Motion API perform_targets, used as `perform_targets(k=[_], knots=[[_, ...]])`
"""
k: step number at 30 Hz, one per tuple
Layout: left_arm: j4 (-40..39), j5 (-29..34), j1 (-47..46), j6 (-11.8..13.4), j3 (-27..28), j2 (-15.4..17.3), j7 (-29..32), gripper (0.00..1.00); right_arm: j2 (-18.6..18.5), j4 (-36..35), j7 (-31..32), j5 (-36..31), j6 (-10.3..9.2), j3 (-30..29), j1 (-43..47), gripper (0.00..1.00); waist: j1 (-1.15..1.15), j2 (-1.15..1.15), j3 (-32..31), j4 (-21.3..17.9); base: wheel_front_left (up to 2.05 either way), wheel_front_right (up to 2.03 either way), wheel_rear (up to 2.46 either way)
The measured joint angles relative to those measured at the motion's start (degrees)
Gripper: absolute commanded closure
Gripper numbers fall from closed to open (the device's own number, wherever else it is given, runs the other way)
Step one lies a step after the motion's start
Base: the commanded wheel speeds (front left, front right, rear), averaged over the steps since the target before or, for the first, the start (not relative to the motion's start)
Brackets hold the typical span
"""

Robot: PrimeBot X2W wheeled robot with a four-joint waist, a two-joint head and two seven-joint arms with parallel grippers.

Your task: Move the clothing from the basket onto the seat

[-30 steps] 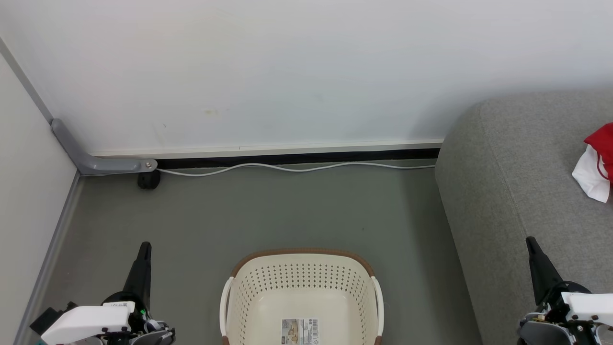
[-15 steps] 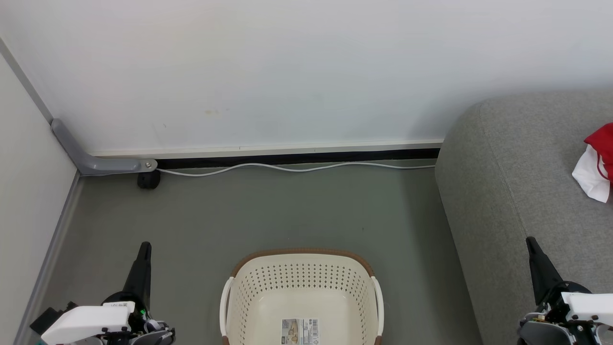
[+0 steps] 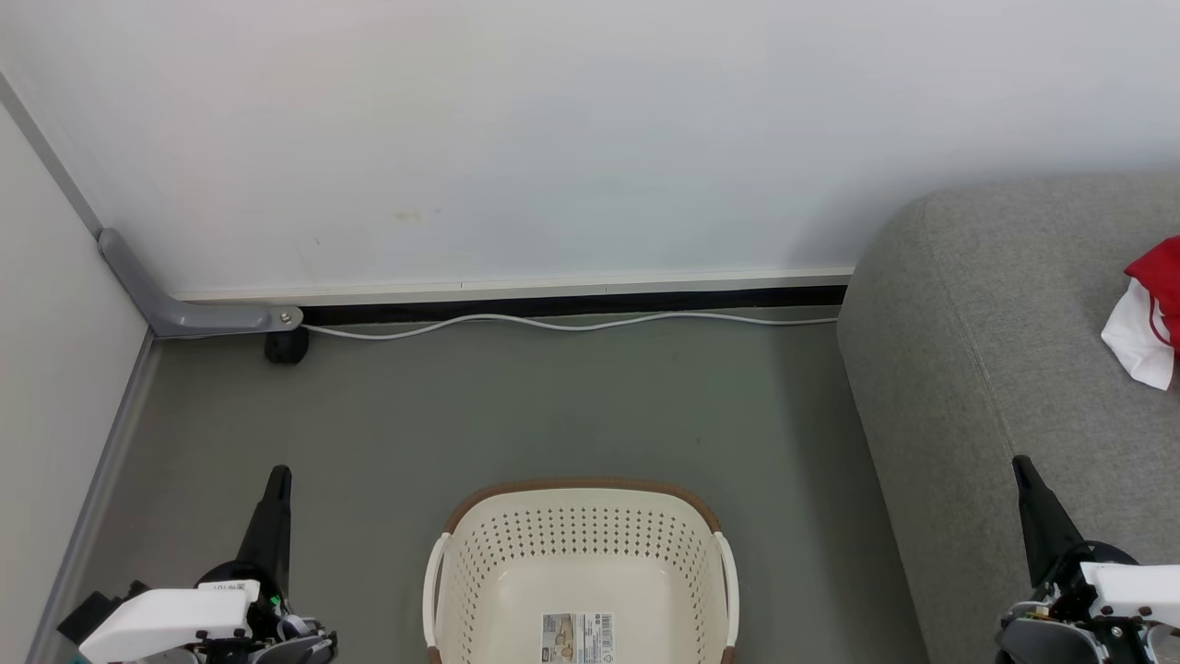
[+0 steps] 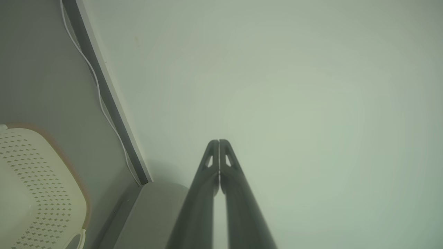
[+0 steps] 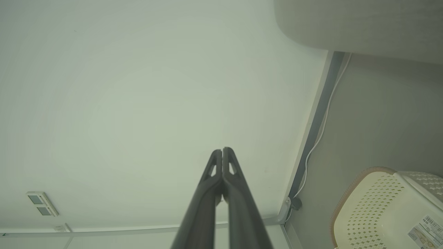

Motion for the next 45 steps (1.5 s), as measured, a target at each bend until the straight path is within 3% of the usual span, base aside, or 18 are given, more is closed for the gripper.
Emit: perform_targets(k=[45], knots=[[-0.01, -0.01, 0.0, 0.0, 0.0, 0.0, 0.0, 1.0, 0.0, 0.0, 0.0, 0.0, 0.0, 0.0, 0.0, 1.0, 0.0, 0.0, 0.0, 0.0, 0.0, 0.0, 0.0]])
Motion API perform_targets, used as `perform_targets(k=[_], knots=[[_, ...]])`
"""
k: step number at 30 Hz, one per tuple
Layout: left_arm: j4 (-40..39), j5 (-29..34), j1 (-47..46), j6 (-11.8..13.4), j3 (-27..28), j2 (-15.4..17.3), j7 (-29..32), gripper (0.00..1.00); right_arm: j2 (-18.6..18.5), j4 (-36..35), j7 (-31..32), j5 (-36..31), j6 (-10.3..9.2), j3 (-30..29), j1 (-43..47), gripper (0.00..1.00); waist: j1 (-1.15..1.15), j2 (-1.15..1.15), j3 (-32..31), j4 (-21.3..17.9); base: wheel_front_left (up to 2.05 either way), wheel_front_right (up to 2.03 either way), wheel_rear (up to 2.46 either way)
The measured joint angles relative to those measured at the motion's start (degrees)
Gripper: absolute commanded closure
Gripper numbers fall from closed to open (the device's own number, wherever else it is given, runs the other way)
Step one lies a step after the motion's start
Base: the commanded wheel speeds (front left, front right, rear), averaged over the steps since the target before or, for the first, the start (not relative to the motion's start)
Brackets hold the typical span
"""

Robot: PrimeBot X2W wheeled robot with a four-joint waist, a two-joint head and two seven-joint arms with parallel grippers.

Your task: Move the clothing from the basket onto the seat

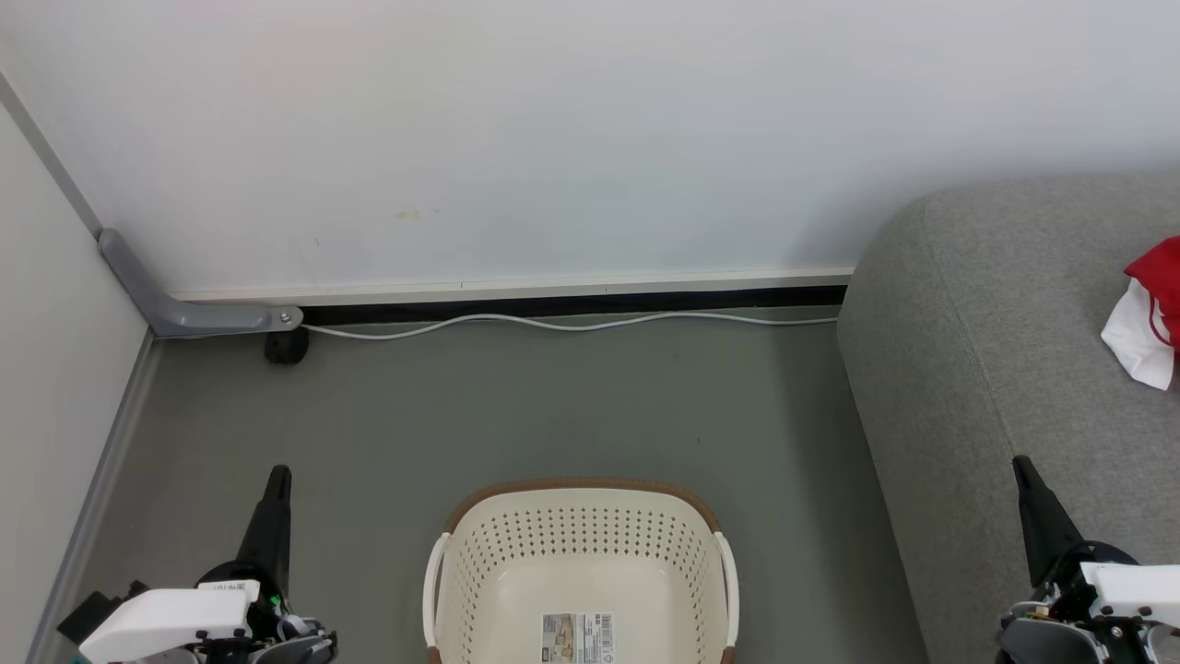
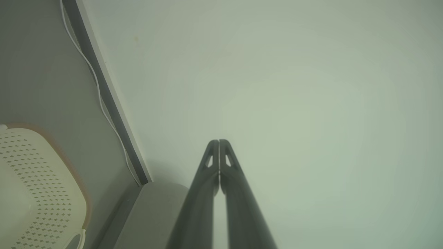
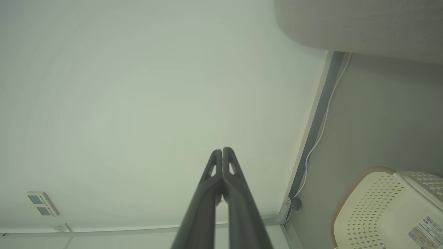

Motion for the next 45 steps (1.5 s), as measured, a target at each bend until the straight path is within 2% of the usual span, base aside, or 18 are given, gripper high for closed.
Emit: perform_targets(k=[45], knots=[[0.0, 0.0, 0.0, 0.0, 0.01, 0.0, 0.0, 1.0, 0.0, 0.0, 0.0, 0.01, 0.0, 0.0, 0.0, 1.0, 0.0, 0.0, 0.0, 0.0, 0.0, 0.0, 0.0]])
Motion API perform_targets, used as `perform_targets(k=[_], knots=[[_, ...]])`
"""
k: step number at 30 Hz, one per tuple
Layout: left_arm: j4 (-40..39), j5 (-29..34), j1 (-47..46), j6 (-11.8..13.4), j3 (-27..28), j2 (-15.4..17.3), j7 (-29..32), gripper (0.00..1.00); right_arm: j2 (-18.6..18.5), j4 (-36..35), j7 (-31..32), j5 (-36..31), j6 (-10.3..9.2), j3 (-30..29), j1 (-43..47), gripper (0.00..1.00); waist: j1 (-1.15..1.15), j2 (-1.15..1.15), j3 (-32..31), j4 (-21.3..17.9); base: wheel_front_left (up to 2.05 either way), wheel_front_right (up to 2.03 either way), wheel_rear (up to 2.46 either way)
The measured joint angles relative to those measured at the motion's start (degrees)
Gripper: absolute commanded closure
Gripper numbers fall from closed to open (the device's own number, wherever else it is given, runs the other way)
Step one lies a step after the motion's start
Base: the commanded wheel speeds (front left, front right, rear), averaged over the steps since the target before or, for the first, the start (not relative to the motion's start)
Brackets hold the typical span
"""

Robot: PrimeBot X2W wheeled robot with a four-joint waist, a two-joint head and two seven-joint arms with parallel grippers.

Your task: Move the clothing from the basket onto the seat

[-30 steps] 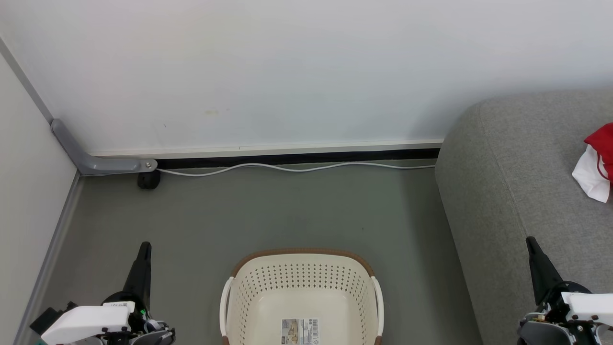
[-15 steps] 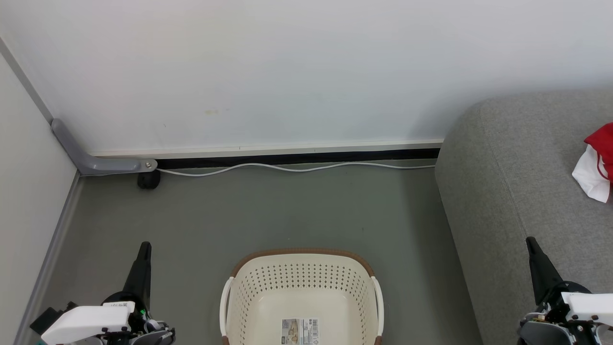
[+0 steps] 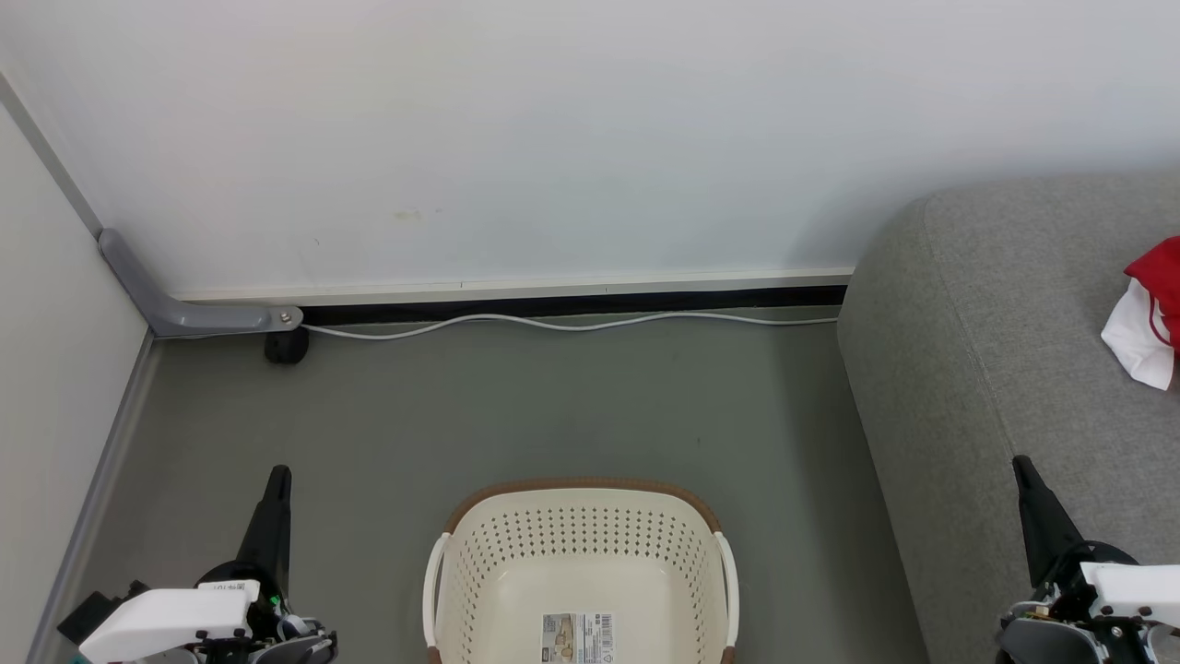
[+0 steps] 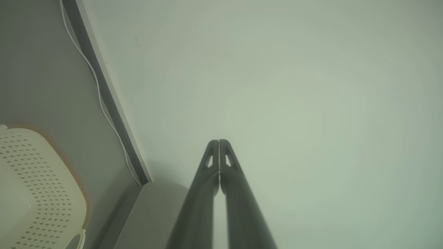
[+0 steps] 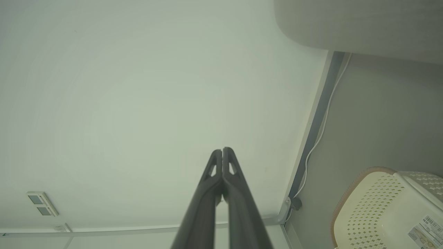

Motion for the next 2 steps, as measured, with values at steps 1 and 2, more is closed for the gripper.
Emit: perform_targets(k=[1, 2], knots=[[0.0, 0.0, 0.0, -0.01, 0.0, 0.0, 0.0, 1.0, 0.0, 0.0, 0.0, 0.0, 0.0, 0.0, 0.0, 1.0, 0.0, 0.0, 0.0, 0.0, 0.0, 0.0, 0.0], [0.0, 0.0, 0.0, 0.0, 0.0, 0.0, 0.0, 1.0, 0.0, 0.0, 0.0, 0.0, 0.0, 0.0, 0.0, 1.0, 0.0, 0.0, 0.0, 0.0, 0.0, 0.0, 0.0]])
